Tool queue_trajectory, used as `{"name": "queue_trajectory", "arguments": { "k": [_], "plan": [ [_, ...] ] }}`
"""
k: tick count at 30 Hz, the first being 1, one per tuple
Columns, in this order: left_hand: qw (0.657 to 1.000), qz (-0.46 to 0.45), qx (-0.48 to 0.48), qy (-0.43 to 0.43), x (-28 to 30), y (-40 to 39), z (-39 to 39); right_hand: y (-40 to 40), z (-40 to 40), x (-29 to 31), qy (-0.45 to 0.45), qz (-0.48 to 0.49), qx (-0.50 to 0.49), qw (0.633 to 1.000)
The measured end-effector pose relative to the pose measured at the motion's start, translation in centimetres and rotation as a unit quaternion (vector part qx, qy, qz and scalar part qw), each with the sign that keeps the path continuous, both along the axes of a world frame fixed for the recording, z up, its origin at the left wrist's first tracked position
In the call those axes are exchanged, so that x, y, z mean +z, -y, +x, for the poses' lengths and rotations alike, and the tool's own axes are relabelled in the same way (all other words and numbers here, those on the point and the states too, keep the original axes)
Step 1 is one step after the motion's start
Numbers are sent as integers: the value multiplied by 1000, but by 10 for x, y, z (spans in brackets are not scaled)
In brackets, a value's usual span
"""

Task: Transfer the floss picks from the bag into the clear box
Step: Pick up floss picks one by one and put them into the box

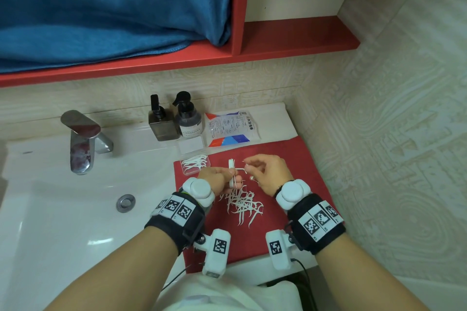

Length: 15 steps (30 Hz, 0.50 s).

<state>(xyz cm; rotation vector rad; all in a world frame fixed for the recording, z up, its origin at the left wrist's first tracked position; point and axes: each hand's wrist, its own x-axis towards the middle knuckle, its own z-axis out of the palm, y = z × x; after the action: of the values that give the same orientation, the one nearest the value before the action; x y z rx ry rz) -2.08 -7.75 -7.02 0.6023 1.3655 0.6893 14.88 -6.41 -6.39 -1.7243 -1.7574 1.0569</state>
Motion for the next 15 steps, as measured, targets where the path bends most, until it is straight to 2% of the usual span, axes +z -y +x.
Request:
{"name": "queue_trajectory", "arguments": {
  "k": [6, 9, 12, 15],
  "plan": [
    [1000, -11, 16, 2, -3, -3, -11, -6, -8, 4, -2, -24, 95, 995],
    [999, -23, 26, 5, -8, -3, -18, -10, -11, 4, -29, -32, 85, 995],
    [999, -34, 35, 6, -15, -4, -28, -17, -20, 5, -32, -82, 73, 993],
    [999, -36, 25, -1, -20, -4, -34, -22, -25, 7, -4, -97, 99, 990]
  ]
}}
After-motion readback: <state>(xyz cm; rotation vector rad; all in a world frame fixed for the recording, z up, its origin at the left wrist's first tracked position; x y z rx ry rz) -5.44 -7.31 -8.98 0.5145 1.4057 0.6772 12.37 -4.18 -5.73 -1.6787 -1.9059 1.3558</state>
